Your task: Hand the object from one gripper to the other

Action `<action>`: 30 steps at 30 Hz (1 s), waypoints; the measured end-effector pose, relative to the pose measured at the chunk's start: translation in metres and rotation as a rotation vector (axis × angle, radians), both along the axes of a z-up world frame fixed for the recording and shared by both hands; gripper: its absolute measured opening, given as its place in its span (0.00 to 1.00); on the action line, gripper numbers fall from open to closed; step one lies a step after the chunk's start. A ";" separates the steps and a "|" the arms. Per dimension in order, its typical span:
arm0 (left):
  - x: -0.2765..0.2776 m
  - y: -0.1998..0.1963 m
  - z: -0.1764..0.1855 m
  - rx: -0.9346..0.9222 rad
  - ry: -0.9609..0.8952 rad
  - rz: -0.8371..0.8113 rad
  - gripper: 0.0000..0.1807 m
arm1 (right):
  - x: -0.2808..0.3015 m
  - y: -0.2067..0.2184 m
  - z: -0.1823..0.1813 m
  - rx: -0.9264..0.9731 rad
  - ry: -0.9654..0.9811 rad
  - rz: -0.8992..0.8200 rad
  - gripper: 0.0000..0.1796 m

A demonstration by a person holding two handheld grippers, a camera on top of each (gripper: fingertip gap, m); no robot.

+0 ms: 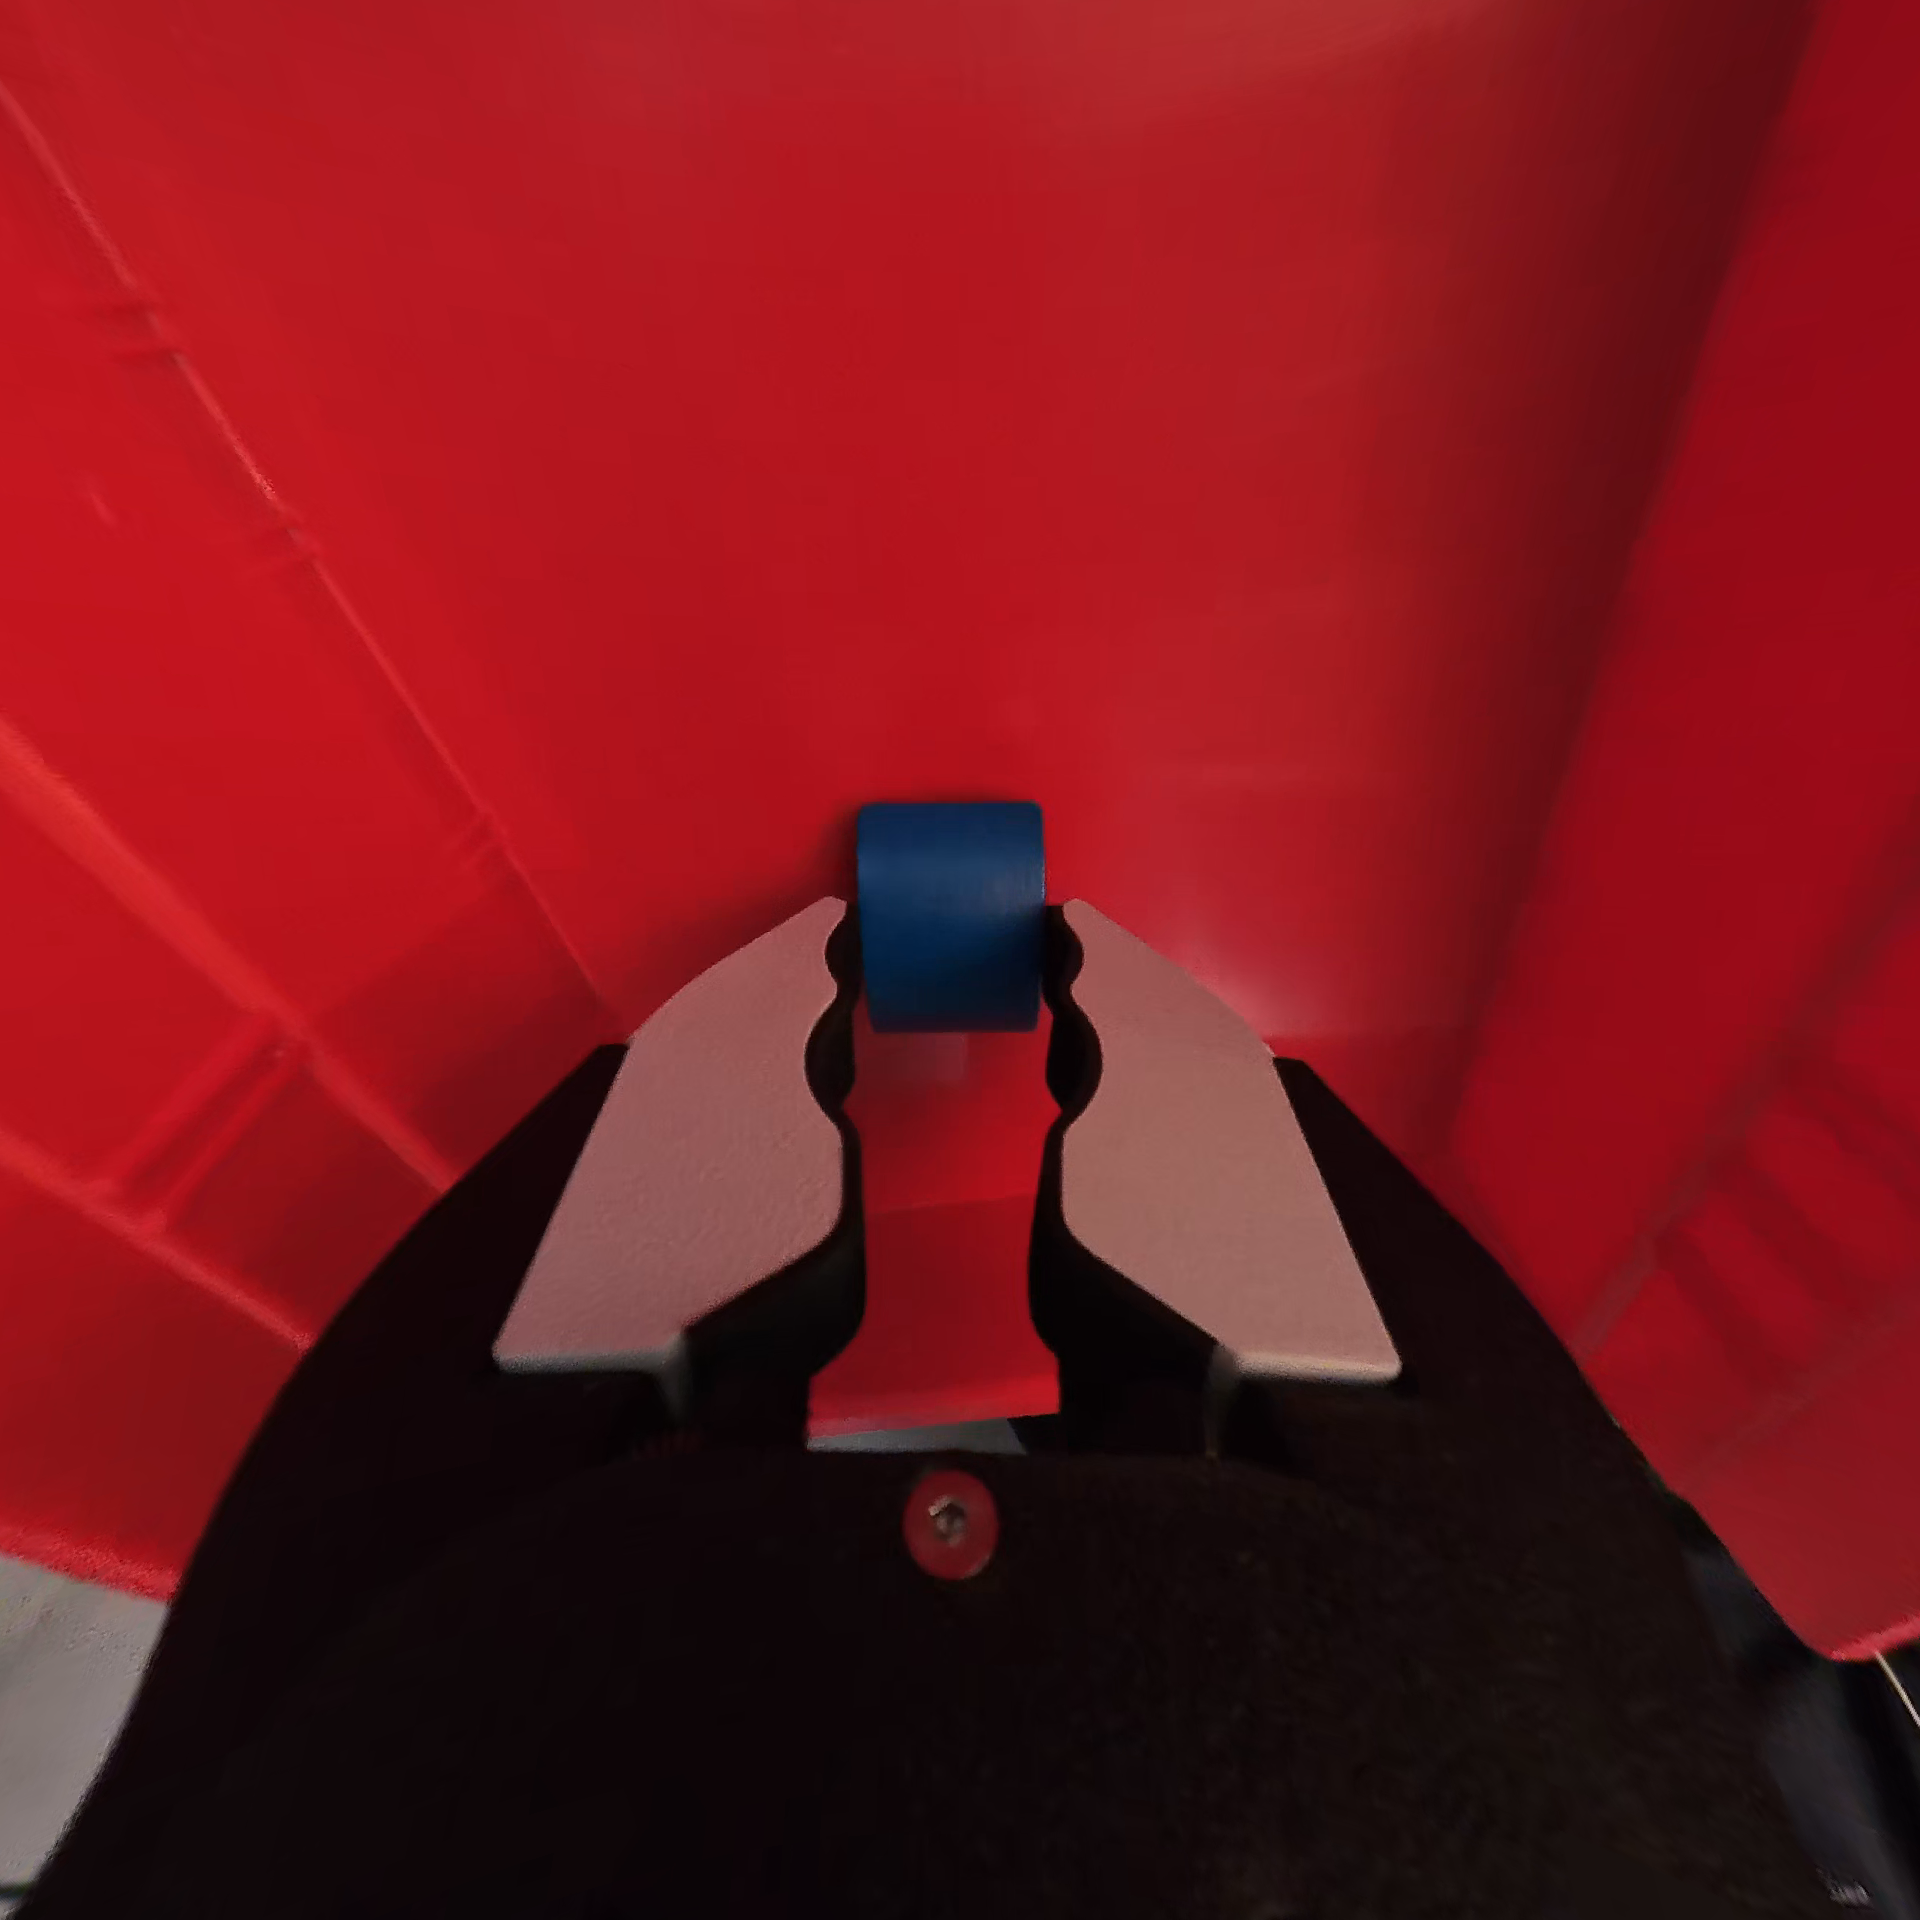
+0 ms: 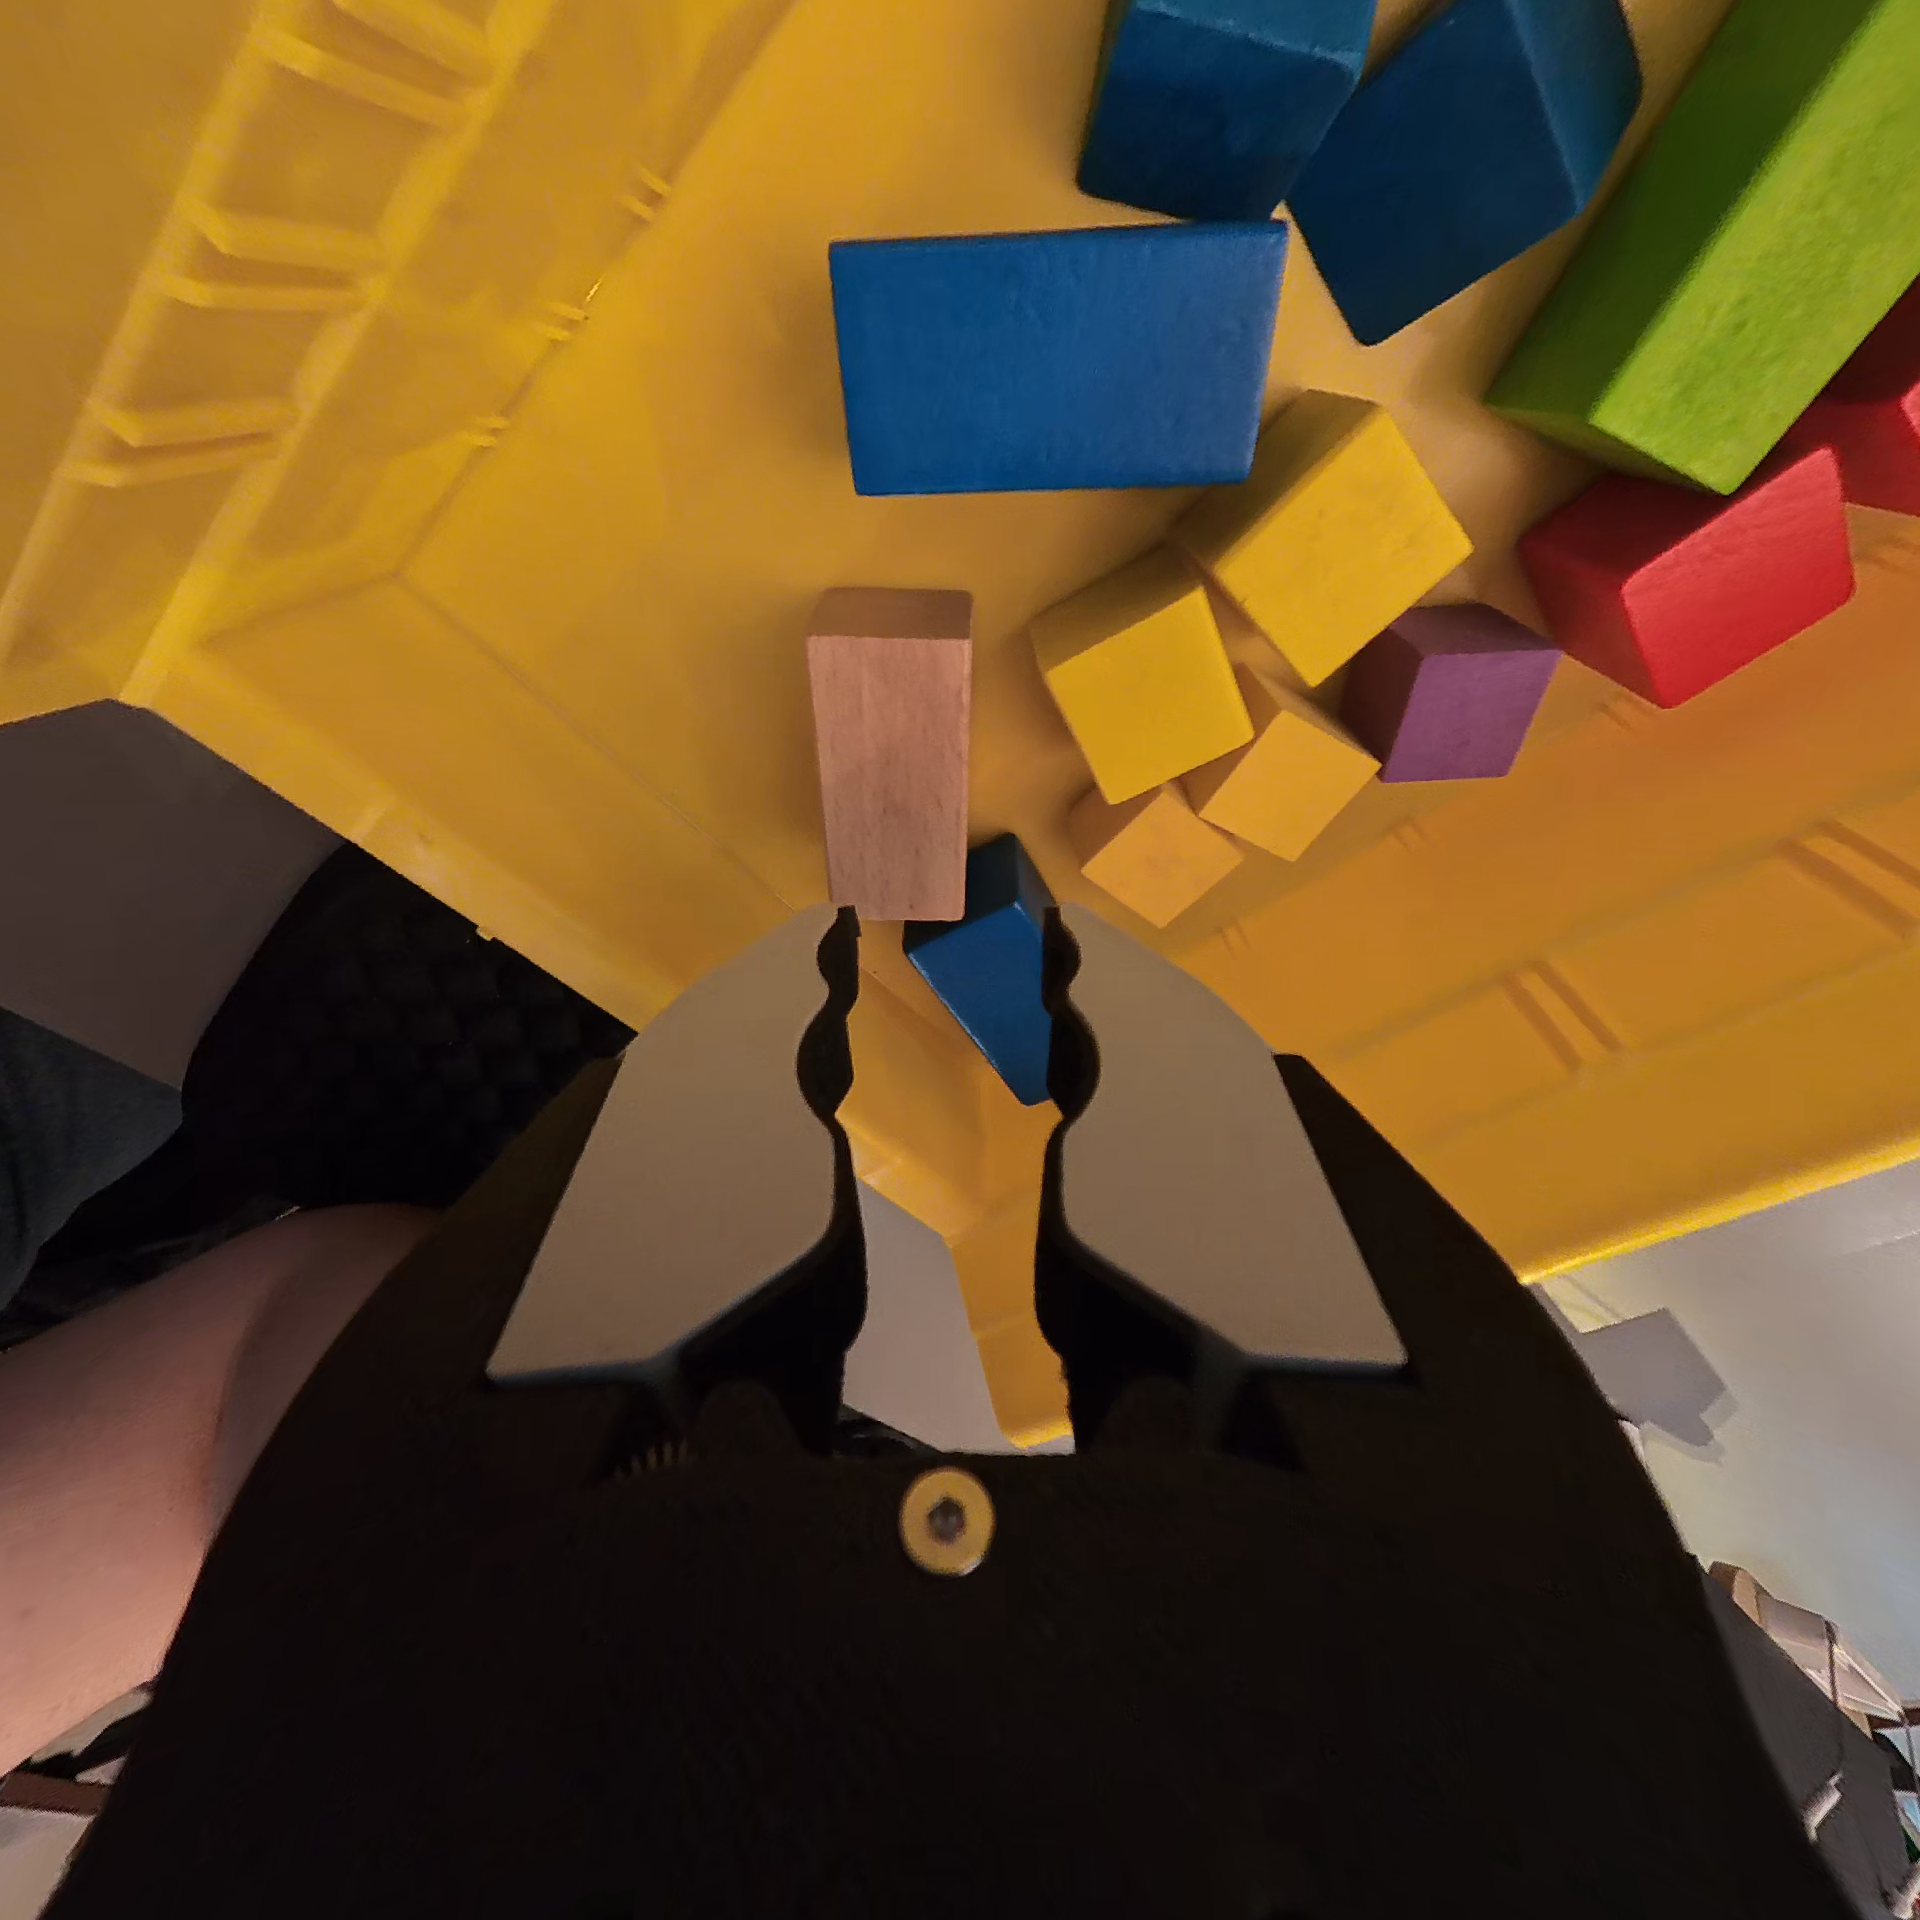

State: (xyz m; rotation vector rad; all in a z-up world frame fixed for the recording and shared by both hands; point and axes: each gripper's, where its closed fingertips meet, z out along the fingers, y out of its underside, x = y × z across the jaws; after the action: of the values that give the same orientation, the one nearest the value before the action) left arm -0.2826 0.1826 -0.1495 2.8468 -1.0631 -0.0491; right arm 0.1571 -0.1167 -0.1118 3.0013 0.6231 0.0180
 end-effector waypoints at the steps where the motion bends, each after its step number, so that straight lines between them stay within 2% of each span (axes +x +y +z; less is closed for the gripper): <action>1: 0.000 0.001 0.003 0.010 -0.015 0.000 0.18 | 0.000 0.001 0.001 0.007 -0.004 0.001 0.20; 4: 0.003 0.005 0.016 0.044 -0.079 -0.014 0.18 | 0.001 0.004 0.003 0.024 -0.011 0.005 0.19; 7: 0.015 0.004 0.033 0.052 -0.228 -0.041 0.18 | 0.003 0.008 0.006 0.053 -0.034 0.008 0.19; 10: 0.039 -0.005 0.064 0.030 -0.488 -0.089 0.18 | 0.005 0.018 0.014 0.117 -0.066 0.031 0.18; 14: 0.075 -0.037 0.126 -0.077 -0.910 -0.209 0.18 | -0.001 0.044 0.038 0.285 -0.106 0.088 0.15; 17: 0.092 -0.064 0.160 -0.119 -1.074 -0.346 0.18 | -0.020 0.071 0.071 0.499 -0.124 0.182 0.15; 19: 0.102 -0.090 0.175 -0.176 -1.141 -0.464 0.18 | -0.049 0.095 0.102 0.712 -0.092 0.298 0.15; 21: 0.110 -0.122 0.186 -0.277 -1.189 -0.588 0.18 | -0.104 0.106 0.130 0.916 0.064 0.490 0.15; 24: 0.118 -0.169 0.188 -0.418 -1.184 -0.783 0.18 | -0.189 0.093 0.157 1.149 0.297 0.824 0.25; 27: 0.123 -0.206 0.182 -0.524 -1.135 -0.940 0.18 | -0.241 0.077 0.164 1.294 0.313 1.042 0.29; 30: 0.124 -0.232 0.178 -0.591 -1.089 -1.051 0.18 | -0.277 0.065 0.157 1.307 0.359 1.154 0.30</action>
State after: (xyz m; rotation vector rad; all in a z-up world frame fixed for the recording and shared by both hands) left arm -0.1590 -0.0495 0.0282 1.3966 -2.0890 1.5102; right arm -0.1195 -0.0519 0.0451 2.8380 3.2988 -0.0773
